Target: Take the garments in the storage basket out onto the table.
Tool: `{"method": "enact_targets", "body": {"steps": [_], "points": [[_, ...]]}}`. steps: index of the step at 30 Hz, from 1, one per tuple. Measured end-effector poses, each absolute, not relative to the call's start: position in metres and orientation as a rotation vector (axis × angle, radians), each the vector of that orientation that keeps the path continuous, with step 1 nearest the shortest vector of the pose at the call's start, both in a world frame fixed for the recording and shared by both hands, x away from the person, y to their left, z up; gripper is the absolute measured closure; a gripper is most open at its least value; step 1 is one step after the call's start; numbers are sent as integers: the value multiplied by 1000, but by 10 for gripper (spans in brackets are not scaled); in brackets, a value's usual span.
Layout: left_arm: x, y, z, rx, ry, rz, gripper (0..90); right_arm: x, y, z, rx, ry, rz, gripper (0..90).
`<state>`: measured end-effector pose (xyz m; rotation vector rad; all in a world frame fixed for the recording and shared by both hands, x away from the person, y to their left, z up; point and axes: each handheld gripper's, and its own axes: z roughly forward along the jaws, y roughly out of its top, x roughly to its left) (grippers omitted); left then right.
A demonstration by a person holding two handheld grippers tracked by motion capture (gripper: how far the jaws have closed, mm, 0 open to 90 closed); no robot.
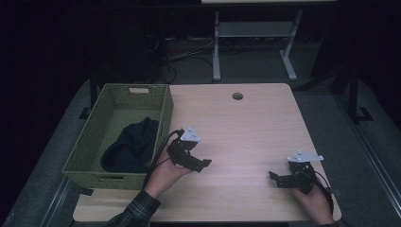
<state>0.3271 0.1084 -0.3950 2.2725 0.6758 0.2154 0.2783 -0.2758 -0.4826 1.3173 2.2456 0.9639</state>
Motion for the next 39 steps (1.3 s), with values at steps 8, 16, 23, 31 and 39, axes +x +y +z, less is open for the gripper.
{"method": "enact_targets", "body": {"steps": [8, 16, 23, 31, 39], "points": [[329, 110, -384, 2280, 665, 226, 141, 278, -276, -483, 1315, 2248, 965, 73], [334, 120, -372, 2265, 670, 234, 144, 278, -276, -483, 1316, 2247, 965, 73], [338, 125, -366, 2258, 666, 230, 144, 278, -276, -482, 1315, 2248, 965, 73], [344, 133, -358, 2249, 661, 219, 162, 278, -276, -483, 1316, 2245, 964, 73], [351, 142, -349, 2252, 667, 224, 162, 278, -276, -483, 1316, 2246, 964, 73]]}}
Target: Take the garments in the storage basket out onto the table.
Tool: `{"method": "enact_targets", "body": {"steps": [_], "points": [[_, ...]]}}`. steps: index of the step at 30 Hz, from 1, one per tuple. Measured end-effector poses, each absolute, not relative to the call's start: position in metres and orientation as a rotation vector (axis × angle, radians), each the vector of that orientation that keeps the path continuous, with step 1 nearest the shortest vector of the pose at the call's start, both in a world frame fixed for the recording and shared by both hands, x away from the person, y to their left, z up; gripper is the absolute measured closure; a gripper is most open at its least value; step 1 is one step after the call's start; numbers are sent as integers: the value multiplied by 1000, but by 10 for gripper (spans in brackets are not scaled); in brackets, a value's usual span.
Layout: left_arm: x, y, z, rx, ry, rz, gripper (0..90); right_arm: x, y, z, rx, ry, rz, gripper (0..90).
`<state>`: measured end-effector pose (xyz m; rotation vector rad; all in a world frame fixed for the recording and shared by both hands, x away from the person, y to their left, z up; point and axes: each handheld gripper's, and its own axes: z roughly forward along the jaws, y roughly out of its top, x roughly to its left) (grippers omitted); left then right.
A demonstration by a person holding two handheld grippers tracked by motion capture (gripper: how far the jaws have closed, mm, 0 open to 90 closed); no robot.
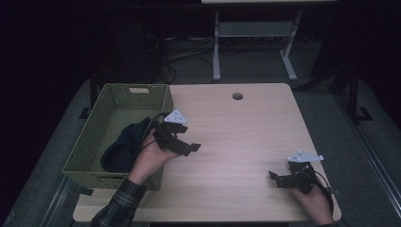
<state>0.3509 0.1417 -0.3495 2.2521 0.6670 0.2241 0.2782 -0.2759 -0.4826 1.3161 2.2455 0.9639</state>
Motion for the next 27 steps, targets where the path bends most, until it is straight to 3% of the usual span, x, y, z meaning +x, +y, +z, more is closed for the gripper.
{"method": "enact_targets", "body": {"steps": [27], "points": [[370, 197, -333, 2194, 773, 269, 202, 278, -276, -483, 1317, 2245, 964, 73]]}}
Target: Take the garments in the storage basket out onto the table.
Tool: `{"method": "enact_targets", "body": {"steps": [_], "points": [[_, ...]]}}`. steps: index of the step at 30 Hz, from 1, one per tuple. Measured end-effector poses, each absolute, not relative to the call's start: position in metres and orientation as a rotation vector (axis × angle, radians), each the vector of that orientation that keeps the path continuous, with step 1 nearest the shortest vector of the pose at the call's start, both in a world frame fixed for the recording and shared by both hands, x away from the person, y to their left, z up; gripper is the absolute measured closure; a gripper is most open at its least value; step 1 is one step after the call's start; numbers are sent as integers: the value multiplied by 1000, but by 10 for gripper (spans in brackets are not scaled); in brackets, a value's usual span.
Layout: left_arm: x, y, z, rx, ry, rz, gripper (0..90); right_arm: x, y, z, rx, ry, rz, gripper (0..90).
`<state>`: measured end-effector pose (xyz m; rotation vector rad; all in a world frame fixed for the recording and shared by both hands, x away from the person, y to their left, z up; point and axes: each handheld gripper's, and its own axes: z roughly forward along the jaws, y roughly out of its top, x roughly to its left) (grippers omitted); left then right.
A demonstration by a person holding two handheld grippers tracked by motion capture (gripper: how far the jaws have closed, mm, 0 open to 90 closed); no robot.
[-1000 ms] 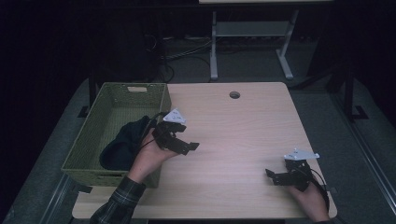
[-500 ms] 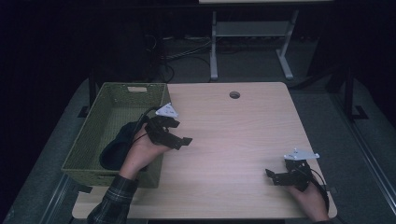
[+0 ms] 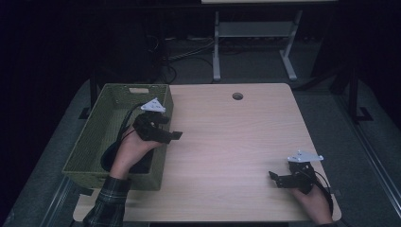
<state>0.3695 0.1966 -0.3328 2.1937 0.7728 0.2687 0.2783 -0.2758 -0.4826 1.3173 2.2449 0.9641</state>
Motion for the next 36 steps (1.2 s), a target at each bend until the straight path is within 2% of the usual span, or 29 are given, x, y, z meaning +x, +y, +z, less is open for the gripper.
{"method": "enact_targets", "body": {"steps": [36], "points": [[372, 291, -322, 2109, 986, 424, 225, 278, -276, -483, 1322, 2245, 964, 73]]}}
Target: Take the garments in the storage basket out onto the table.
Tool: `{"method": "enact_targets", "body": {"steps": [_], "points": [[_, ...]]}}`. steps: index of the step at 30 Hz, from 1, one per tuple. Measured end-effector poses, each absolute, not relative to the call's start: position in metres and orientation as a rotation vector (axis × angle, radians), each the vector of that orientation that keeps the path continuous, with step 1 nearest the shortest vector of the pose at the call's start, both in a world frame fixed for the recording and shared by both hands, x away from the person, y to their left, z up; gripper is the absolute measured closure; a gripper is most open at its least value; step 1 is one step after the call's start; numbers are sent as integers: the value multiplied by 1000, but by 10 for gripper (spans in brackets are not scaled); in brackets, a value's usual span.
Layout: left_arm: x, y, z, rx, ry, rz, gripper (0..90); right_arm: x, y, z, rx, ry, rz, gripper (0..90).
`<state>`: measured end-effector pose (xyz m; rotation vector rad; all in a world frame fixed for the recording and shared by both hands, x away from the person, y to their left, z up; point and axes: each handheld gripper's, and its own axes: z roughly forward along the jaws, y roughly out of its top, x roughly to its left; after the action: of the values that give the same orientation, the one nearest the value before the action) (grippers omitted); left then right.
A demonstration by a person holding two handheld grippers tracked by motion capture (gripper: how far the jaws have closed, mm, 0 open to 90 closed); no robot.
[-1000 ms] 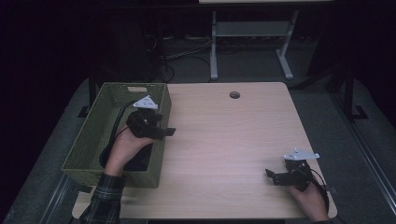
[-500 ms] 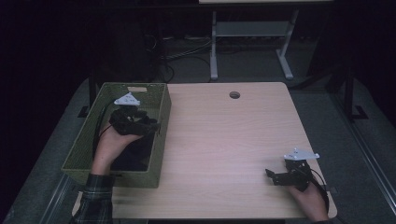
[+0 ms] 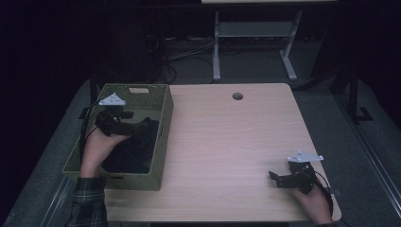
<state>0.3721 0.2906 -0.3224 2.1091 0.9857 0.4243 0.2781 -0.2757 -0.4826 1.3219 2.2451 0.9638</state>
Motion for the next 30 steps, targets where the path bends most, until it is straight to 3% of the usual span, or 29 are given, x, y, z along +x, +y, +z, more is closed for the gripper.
{"method": "enact_targets", "body": {"steps": [30], "points": [[394, 328, -354, 2098, 1172, 452, 211, 278, -276, -483, 1319, 2245, 964, 73]]}}
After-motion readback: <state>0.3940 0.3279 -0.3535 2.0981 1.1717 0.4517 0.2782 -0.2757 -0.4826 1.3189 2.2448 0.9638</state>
